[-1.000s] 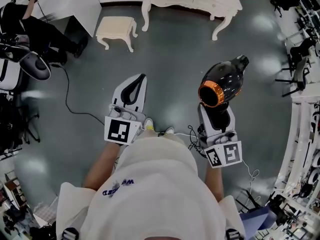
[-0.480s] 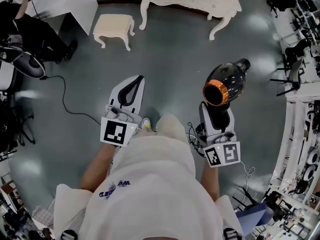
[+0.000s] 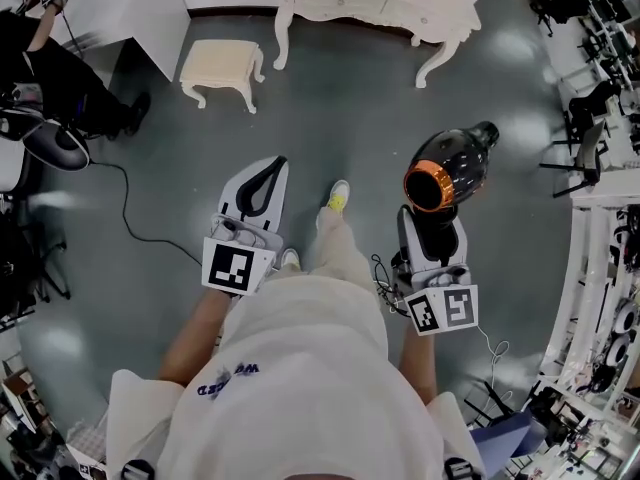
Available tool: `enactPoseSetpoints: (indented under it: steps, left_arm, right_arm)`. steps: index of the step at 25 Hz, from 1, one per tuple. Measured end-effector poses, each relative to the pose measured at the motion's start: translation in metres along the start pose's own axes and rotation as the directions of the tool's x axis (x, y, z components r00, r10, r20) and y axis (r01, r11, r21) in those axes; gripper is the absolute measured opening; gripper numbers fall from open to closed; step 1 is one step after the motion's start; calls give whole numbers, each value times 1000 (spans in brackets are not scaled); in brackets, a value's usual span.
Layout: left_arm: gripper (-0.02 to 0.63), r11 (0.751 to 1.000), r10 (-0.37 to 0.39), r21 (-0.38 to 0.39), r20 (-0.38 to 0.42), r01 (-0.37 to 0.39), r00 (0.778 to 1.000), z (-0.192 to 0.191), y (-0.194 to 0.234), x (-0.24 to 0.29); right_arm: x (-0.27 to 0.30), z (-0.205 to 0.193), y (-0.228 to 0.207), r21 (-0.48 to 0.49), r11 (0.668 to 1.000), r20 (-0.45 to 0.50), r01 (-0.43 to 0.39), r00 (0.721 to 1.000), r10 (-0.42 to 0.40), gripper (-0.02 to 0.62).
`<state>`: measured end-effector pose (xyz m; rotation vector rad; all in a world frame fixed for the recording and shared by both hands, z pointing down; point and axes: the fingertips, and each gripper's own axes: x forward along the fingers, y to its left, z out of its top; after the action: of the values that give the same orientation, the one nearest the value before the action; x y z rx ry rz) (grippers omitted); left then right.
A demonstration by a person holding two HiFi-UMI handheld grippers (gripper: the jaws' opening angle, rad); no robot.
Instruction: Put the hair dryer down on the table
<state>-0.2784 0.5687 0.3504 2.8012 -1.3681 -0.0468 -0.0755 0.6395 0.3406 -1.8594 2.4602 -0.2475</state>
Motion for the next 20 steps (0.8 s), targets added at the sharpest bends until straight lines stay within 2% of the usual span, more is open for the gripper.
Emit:
enactPoseSetpoints:
  steps: [6,16,20]
  left_arm:
    - [8,1000,1,25,-19,-1,1000,-2,14,61]
    - [8,999,34,32,-30,-33,999,7,20,207]
    - [8,997,44,68,-28,-42,999,12,17,252]
  right_arm:
    - [54,4,-38,-32,999,4,-15,1000,15,267]
    - [151,33,-136,-79,992,-33,-100,995,97,267]
    - [181,47,-174,-95,988,-21,-122,993,120,267]
